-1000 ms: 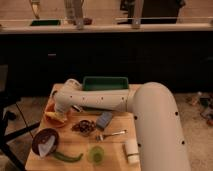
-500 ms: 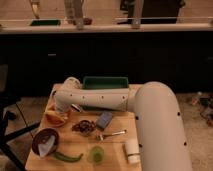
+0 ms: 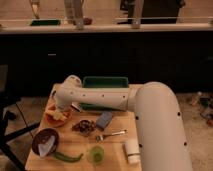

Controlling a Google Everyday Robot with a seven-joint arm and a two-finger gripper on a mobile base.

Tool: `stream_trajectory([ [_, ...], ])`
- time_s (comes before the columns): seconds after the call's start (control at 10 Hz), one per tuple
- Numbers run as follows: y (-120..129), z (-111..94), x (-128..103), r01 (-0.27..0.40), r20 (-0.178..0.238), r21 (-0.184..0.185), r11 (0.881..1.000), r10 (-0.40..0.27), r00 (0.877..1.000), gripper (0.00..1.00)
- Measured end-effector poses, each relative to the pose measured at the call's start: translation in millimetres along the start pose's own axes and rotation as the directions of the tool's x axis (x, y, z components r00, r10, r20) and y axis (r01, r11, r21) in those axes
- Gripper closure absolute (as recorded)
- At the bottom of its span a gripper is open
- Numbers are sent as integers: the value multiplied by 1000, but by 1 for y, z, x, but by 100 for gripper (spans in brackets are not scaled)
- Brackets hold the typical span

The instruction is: Place banana in red bowl

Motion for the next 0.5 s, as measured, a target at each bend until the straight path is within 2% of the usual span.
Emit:
stream_trajectory([
  [0.5, -12, -17, 14, 4, 95, -2, 1000, -4, 995, 20],
])
